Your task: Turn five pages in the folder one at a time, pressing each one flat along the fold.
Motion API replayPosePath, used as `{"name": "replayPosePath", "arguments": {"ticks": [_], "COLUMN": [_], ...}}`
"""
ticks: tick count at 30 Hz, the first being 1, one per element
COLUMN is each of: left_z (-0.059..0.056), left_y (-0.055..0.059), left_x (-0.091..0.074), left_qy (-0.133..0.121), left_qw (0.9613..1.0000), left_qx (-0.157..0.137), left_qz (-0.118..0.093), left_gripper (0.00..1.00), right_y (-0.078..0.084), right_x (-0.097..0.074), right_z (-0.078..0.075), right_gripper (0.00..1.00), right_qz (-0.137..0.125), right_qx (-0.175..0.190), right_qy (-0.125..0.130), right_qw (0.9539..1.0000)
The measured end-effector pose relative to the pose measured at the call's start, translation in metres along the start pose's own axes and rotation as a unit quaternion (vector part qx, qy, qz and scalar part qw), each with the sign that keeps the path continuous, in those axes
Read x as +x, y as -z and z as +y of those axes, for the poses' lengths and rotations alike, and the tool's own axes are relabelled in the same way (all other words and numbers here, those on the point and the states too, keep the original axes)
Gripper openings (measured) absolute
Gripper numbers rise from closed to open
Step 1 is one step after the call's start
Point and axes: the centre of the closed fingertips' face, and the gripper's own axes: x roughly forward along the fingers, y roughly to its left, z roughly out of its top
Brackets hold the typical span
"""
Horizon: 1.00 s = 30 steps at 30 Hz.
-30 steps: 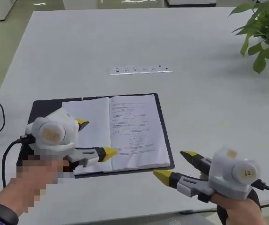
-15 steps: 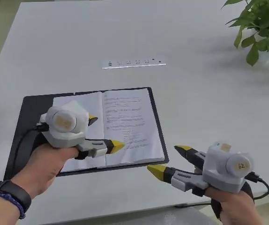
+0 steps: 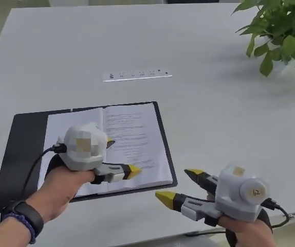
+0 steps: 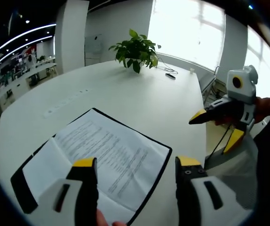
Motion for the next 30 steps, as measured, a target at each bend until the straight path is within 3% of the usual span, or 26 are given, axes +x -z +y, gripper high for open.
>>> {"name": "replayPosePath", "arguments": {"ticks": [8, 18, 22, 30], "left_z": [-0.004, -0.02, -0.026, -0.024], "left_y": [0.003, 0.009, 0.025, 0.035], "left_x": [0.03, 0.068, 0.084, 0.102], "left_qy": [0.022, 0.035, 0.031, 0.009], "left_qw": [0.9995, 0.9983, 0.9971, 0.9972], "left_qx": [0.008, 0.019, 0.024, 0.011], "left_qz": [0.019, 0.042, 0.065, 0.074], "left_gripper": [0.66, 0.67, 0.67, 0.68], "right_y": [0.006, 0.013, 0.015, 0.016], "right_x": [0.001, -0.002, -0.003, -0.001], "right_z": [-0.002, -0.005, -0.008, -0.008], "right_gripper": [0.67, 0.67, 0.66, 0.66], "right_qz": [0.009, 0.016, 0.017, 0.022], "right_qx": [-0.001, 0.004, 0.011, 0.008], "right_qy": [0.0, 0.003, 0.006, 0.003], "right_qw": [1.0, 0.9999, 0.9998, 0.9997]}}
